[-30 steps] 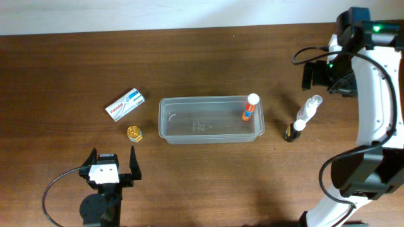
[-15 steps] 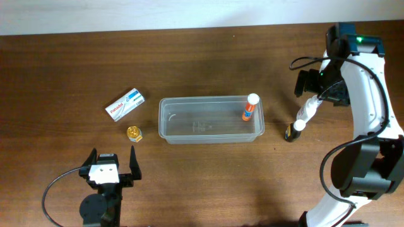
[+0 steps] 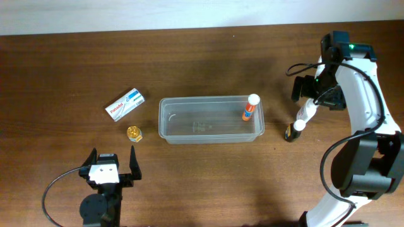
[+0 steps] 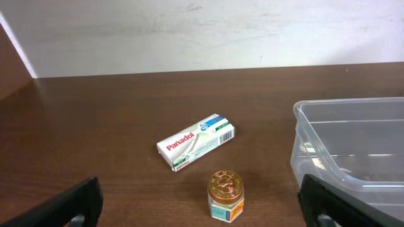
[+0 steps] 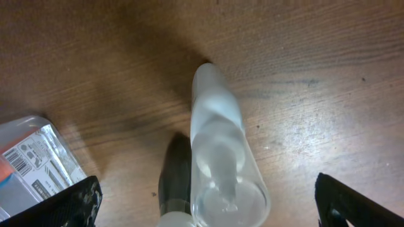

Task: Pack container
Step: 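Lower the right gripper and grasp the white spray bottle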

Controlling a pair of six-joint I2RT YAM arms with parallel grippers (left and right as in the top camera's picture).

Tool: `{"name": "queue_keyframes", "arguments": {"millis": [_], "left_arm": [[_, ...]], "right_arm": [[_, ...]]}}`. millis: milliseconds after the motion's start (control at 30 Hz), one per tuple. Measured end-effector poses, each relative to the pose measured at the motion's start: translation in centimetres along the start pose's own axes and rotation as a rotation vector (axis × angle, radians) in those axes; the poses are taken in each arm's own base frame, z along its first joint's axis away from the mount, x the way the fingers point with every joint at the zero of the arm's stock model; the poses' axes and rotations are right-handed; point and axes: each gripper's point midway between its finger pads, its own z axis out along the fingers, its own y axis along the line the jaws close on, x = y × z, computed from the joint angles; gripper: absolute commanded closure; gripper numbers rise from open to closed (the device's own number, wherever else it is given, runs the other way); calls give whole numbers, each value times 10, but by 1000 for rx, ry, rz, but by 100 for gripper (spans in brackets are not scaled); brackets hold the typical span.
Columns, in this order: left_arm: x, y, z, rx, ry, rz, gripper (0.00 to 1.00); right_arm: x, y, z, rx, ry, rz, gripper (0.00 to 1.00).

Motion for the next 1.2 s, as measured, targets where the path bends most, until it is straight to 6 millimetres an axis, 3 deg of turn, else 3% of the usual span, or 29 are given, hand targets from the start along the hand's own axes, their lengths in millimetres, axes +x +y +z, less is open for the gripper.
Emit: {"name": "queue_keyframes", "arguments": {"millis": [433, 1200], "left_arm": [[0, 0, 0, 0, 0, 0, 0], [0, 0, 0, 0, 0, 0, 1]], "right_arm": [[-10, 2, 1, -5, -38, -76, 18], [-14, -8, 17, -7, -9, -113, 22]]}}
